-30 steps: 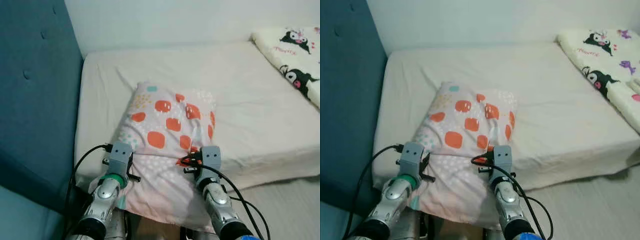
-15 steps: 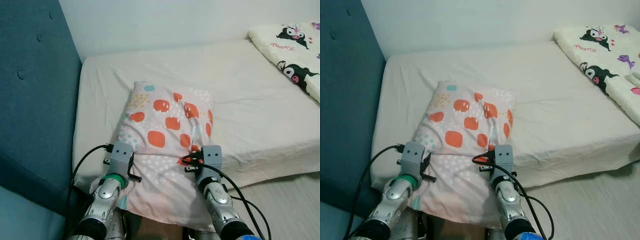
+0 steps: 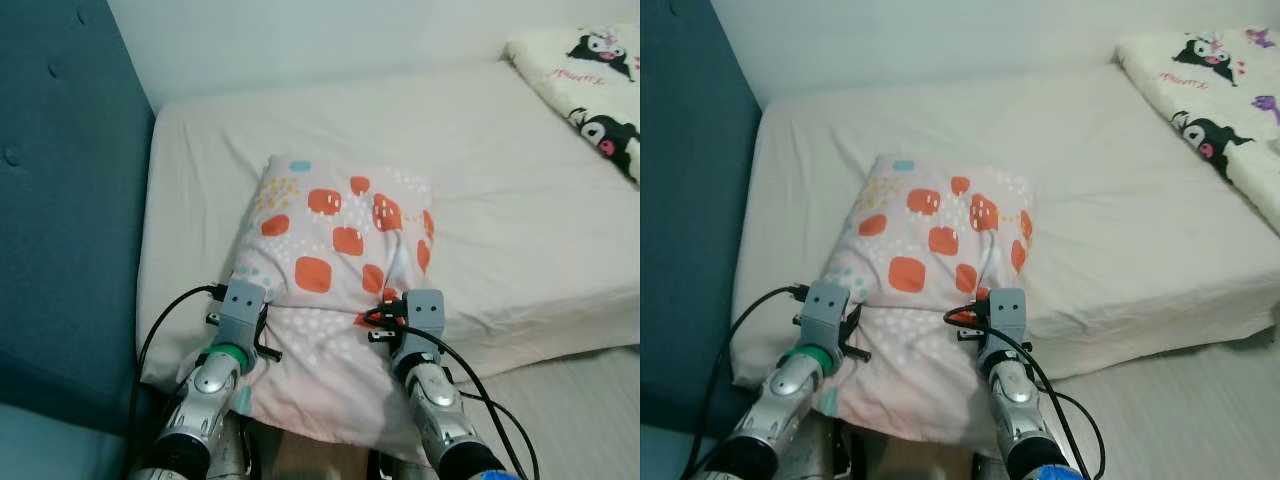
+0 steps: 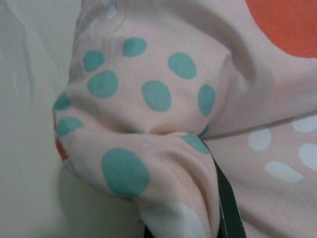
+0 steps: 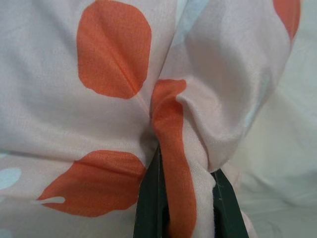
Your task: Clean up the room
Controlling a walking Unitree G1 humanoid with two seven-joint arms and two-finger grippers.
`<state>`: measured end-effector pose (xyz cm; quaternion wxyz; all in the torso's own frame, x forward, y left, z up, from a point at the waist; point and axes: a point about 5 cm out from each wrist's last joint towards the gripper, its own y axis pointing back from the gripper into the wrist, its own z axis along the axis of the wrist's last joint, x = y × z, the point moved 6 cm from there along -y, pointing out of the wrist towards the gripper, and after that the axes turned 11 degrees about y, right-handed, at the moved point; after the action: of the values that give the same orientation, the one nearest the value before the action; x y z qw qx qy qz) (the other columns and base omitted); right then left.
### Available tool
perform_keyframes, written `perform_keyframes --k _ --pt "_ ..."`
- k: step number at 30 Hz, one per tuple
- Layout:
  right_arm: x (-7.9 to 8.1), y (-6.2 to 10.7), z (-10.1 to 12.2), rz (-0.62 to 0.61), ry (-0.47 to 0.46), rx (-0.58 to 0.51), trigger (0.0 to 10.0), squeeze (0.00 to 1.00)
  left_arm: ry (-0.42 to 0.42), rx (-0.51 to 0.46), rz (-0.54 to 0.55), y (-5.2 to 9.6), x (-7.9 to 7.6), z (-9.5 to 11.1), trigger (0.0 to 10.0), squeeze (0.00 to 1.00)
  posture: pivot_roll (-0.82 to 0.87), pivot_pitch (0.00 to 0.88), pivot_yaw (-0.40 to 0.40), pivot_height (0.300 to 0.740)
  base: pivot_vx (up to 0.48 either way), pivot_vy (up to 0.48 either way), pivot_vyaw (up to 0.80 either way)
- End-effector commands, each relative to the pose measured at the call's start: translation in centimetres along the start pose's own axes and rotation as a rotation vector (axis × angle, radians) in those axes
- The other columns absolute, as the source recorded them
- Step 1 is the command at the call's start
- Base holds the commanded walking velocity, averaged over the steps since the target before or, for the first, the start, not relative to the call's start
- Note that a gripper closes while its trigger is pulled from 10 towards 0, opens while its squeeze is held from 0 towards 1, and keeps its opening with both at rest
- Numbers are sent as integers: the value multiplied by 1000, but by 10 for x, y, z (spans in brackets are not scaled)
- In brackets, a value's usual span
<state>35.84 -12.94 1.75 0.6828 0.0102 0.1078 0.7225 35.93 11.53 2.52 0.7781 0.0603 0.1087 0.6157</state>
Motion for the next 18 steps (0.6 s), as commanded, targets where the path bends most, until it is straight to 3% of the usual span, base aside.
perform_keyframes --k 1,8,11,12,16,17,18 --pt "-2 1 0 -22 -31 -2 10000 0 1 8 6 2 4 -1 10000 0 58 206 66 564 0 0 0" --pt "-1 -4 16 -22 -33 -48 10000 0 -2 -27 14 0 11 15 10000 0 63 259 64 544 0 0 0" --pt "-4 -11 34 -23 -33 -96 10000 0 5 -104 31 -5 18 46 10000 0 68 285 51 539 0 0 0" --pt "-4 -11 34 -23 -33 -96 10000 0 5 -104 31 -5 18 46 10000 0 68 285 51 539 0 0 0" --pt "-13 -26 71 -36 -20 -177 10000 0 28 -250 70 -16 31 110 10000 0 69 295 31 539 0 0 0" --pt "-13 -26 71 -36 -20 -177 10000 0 28 -250 70 -16 31 110 10000 0 69 295 31 539 0 0 0" --pt "-15 -32 86 -35 -12 -210 10000 0 19 -289 82 -19 36 129 10000 0 66 296 29 539 0 0 0"
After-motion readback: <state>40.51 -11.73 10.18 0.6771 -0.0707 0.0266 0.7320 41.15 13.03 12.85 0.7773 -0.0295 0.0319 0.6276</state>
